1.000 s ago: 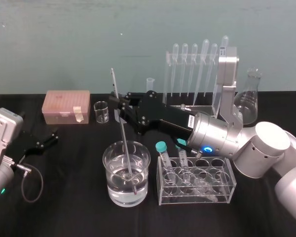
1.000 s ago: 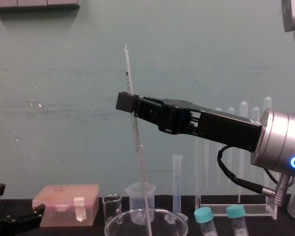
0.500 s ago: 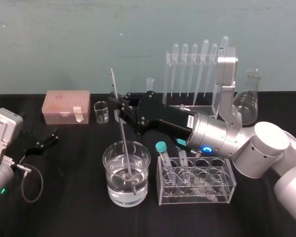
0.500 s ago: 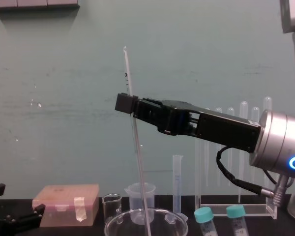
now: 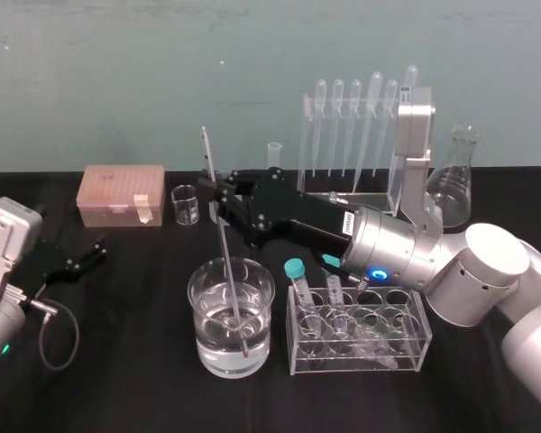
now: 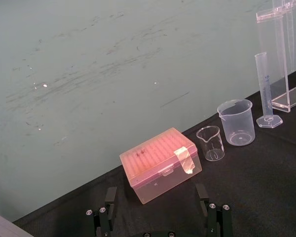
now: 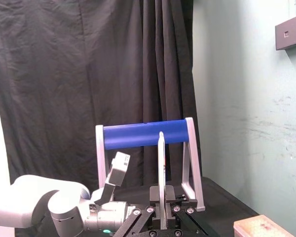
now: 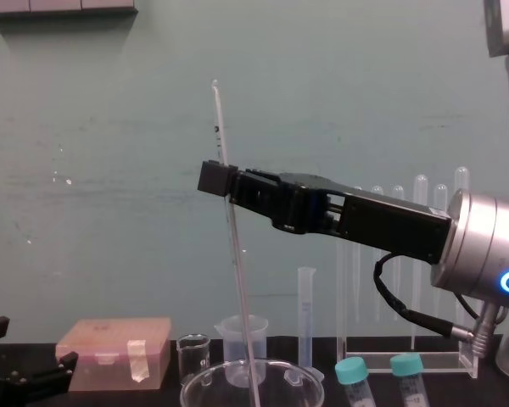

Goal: Hold the thermometer with one hand and immerse one end into the beaker, then reinsert it into the test tube rack.

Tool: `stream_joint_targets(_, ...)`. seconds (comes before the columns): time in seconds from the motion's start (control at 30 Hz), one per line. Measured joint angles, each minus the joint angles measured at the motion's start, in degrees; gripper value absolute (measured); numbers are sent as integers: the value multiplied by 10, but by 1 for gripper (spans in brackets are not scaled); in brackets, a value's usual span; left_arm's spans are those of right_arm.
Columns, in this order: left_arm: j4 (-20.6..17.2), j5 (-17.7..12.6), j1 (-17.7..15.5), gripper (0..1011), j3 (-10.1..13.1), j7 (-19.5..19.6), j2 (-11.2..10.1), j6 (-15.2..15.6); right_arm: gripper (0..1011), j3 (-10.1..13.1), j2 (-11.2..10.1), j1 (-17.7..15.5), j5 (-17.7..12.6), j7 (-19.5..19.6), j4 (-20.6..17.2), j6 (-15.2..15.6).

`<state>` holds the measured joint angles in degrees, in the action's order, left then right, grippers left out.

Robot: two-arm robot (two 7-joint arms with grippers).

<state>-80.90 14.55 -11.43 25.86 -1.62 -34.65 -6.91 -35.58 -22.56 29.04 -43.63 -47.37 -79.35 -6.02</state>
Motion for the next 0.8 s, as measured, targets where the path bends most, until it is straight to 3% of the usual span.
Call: stream_joint_targets(0.8, 0, 0, 0, 1008, 0, 0, 0, 0, 58, -1, 1, -2, -2, 0, 0, 1)
